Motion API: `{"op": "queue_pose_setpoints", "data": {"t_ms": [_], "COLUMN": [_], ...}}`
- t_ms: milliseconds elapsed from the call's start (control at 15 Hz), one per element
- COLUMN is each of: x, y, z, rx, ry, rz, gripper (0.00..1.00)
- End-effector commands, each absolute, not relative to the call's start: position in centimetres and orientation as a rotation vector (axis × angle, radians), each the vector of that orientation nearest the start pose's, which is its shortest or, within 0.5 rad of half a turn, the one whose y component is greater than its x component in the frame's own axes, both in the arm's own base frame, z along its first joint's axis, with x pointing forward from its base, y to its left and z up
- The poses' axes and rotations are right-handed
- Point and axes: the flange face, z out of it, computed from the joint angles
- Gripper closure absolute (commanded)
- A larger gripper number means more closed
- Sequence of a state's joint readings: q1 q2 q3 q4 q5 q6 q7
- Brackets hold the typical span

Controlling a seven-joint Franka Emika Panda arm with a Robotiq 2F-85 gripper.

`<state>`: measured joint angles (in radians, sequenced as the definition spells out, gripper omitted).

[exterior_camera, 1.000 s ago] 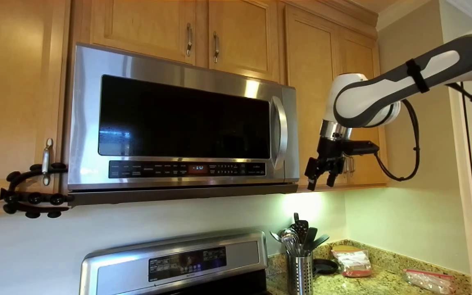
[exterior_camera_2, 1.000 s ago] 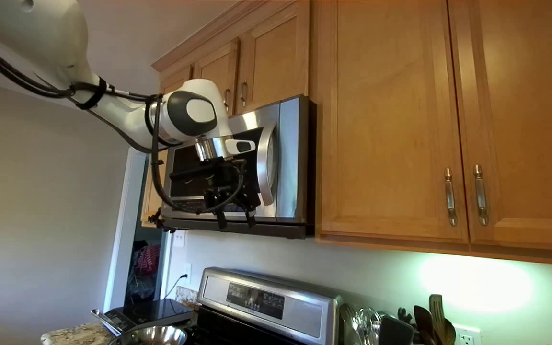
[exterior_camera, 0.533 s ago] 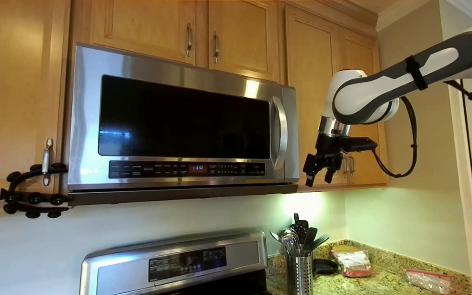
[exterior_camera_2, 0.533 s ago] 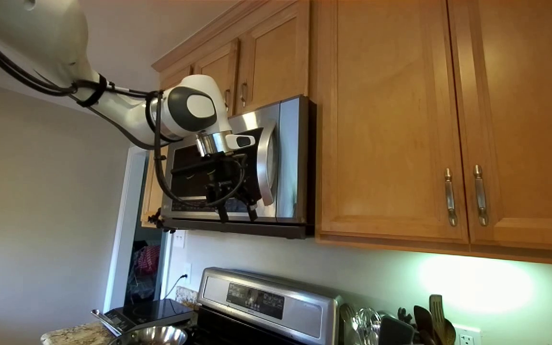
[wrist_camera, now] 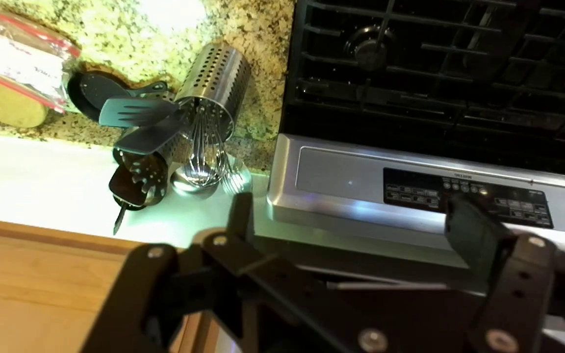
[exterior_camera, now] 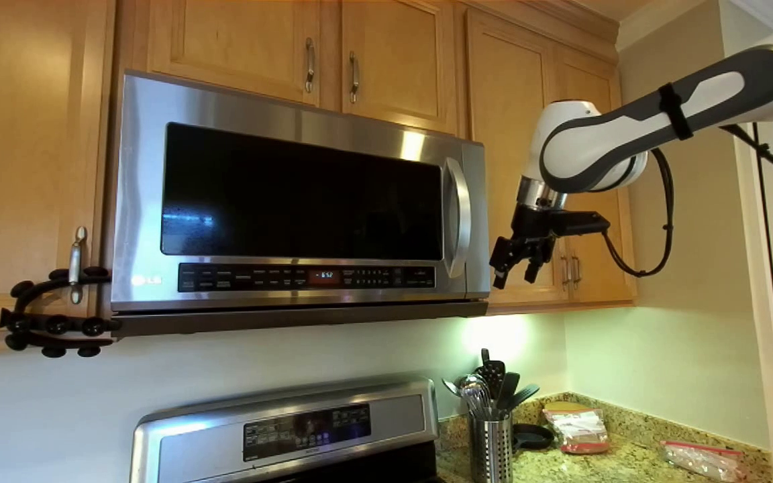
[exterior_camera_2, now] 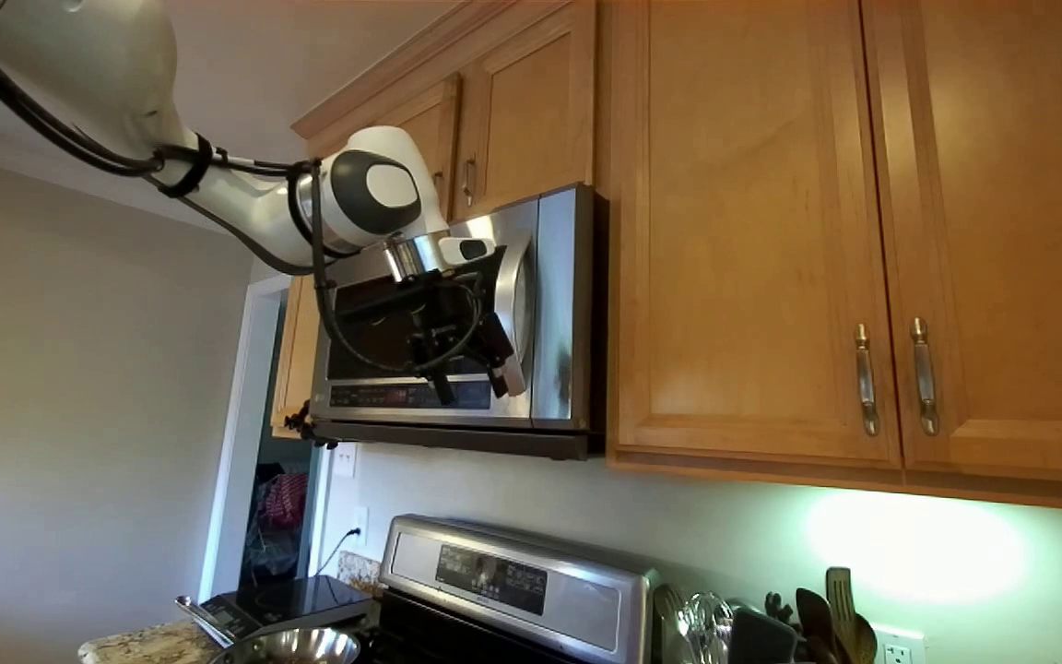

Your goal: Open the microwave

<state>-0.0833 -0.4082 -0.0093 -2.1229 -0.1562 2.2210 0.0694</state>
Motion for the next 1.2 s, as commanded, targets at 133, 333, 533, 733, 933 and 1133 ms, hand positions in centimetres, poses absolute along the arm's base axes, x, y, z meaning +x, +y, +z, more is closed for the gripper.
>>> {"op": "queue_pose_setpoints", "data": {"t_ms": [133, 333, 533, 733, 933, 1133], "x": [50.2, 51.7, 53.1, 53.9, 54.4, 55.2], "y": [-5.6, -5.2, -5.1, -5.3, -4.9, -4.4], "z": [66.4, 68.5, 70.4, 71.8, 72.2, 72.8], "rx": [-3.178, -3.107, -3.042, -2.998, -2.961, -2.911], "ry": [0.254, 0.294, 0.36, 0.453, 0.469, 0.458], "rz": [-0.991, -1.101, -1.168, -1.216, -1.221, -1.269], "gripper": [0.0, 0.0, 0.0, 0.0, 0.0, 0.0]}}
